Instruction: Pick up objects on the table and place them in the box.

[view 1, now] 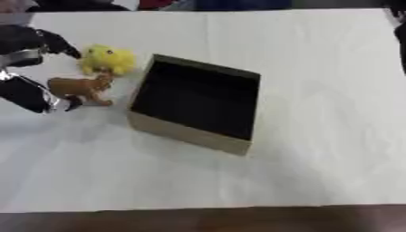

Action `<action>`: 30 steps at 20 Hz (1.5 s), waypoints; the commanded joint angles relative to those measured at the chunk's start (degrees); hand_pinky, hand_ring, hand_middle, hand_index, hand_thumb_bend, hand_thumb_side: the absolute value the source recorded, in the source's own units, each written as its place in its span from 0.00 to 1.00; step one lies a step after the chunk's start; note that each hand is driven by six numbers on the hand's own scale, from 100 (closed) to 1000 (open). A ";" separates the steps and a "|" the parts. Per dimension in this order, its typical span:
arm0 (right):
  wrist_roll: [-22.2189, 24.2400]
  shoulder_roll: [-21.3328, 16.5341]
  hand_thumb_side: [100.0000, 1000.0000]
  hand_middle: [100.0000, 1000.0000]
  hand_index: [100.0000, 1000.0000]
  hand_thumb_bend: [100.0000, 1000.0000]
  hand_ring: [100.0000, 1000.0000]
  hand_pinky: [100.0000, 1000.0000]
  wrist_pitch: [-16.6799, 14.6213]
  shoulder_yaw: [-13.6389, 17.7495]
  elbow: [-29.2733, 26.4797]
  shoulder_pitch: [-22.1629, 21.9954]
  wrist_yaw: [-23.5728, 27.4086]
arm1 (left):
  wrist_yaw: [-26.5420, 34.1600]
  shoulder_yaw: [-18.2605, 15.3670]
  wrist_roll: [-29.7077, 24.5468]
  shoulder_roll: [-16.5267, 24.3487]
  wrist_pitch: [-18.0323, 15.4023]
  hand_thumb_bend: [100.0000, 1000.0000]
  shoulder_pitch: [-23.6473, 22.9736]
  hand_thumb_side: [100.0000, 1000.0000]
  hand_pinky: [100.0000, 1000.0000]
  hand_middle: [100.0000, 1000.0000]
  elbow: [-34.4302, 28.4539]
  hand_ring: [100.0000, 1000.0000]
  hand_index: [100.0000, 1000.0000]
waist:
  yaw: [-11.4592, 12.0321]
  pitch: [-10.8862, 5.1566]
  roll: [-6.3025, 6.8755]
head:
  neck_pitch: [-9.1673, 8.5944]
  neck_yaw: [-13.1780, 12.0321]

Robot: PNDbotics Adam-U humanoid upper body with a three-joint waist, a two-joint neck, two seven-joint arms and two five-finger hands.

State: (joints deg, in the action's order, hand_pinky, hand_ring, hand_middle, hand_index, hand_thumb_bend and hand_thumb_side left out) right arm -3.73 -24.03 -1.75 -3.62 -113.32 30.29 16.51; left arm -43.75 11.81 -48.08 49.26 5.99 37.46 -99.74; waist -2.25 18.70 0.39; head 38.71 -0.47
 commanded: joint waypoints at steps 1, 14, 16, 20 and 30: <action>0.35 -1.02 0.98 0.60 0.94 0.00 0.80 0.95 -0.11 0.09 -1.27 0.95 0.22 | -0.43 -0.13 -0.35 0.54 -1.08 0.27 1.43 0.42 0.71 0.84 1.87 0.87 0.91 | -0.11 -0.85 0.01 | -0.77 -0.28; 0.46 -1.20 0.99 0.60 0.95 0.00 0.80 0.95 -0.09 0.06 -1.27 1.79 0.09 | -3.94 0.82 0.24 -1.50 -2.51 0.22 3.52 0.40 0.72 0.84 9.07 0.87 0.91 | -1.11 0.76 -0.41 | -2.09 -0.77; 0.47 -1.25 0.99 0.60 0.95 0.00 0.80 0.95 -0.08 0.07 -1.27 1.84 0.06 | -5.20 0.91 0.61 -1.75 -2.58 0.20 3.77 0.41 0.72 0.83 9.99 0.87 0.91 | -1.21 0.91 -0.45 | -2.19 -0.82; 0.49 -1.18 0.99 0.60 0.95 0.00 0.80 0.95 -0.07 0.05 -1.27 1.92 0.09 | -7.06 1.06 1.35 -2.33 -2.74 0.18 4.07 0.42 0.72 0.81 11.51 0.87 0.90 | -1.38 1.08 -0.51 | -2.43 -0.93; 0.39 -1.06 0.99 0.60 0.95 0.00 0.80 0.95 0.02 0.16 -1.27 1.71 0.10 | -8.14 1.09 4.24 -2.91 -2.32 0.00 4.11 0.37 0.62 0.58 13.06 0.76 0.75 | -1.56 1.06 -0.56 | -2.62 -1.00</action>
State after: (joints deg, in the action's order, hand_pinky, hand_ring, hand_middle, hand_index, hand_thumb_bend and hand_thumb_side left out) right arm -3.33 -24.04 -1.74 -3.91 -113.32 31.31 16.54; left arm -51.57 13.27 -44.48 45.25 3.58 40.49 -86.27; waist -3.83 20.85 -0.18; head 36.70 -1.37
